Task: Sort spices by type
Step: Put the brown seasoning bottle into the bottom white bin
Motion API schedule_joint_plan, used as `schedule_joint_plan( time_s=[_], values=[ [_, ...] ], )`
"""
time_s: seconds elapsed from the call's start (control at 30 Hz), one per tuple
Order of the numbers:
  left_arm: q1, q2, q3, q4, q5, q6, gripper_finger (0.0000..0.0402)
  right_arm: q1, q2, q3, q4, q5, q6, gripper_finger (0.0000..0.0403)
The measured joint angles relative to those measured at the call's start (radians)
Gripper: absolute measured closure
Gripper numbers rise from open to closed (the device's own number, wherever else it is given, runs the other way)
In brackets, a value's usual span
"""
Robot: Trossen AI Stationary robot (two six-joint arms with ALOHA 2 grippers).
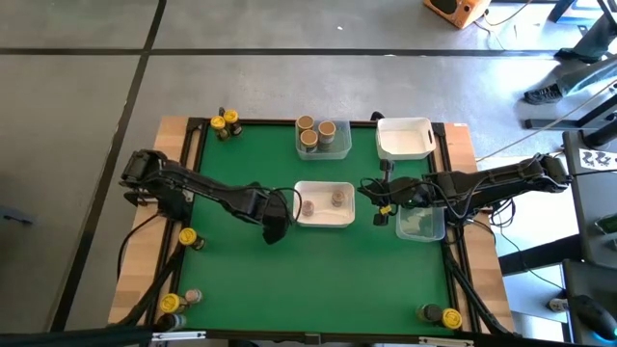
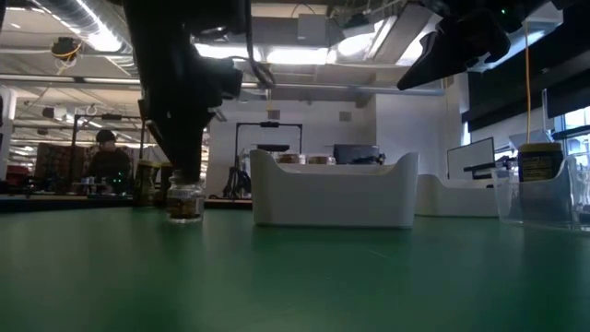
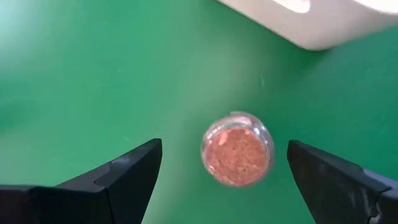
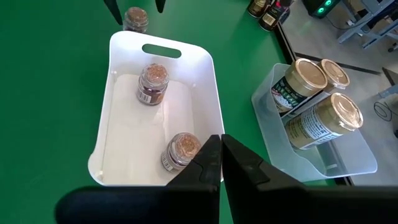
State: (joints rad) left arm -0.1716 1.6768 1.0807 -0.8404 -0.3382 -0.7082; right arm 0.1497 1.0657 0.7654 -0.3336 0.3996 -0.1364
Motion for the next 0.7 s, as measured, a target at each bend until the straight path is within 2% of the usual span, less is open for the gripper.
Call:
schedule_joint_plan(
  time_s=[0.33, 0.47, 0.57, 0.7],
  values=[
    [0.002, 0.000, -0.110, 0.164, 0.016, 0.001, 0.0059, 0.000, 0.000, 0.000, 0.001, 0.000, 0.000, 0.0388],
    [0.002, 0.000, -0.140, 0.176, 0.017, -0.015, 0.0065, 0.000, 0.000, 0.000, 0.002, 0.000, 0.000, 0.0388],
    [0.002, 0.000, -0.142, 0.179, 0.022, -0.016, 0.0096, 0.000, 0.000, 0.000, 0.004, 0.000, 0.000, 0.0388],
    [0.002, 0.000, -0.142, 0.202, 0.030, 0.000, 0.0161, 0.000, 0.000, 0.000, 0.018, 0.000, 0.000, 0.0388]
  ],
)
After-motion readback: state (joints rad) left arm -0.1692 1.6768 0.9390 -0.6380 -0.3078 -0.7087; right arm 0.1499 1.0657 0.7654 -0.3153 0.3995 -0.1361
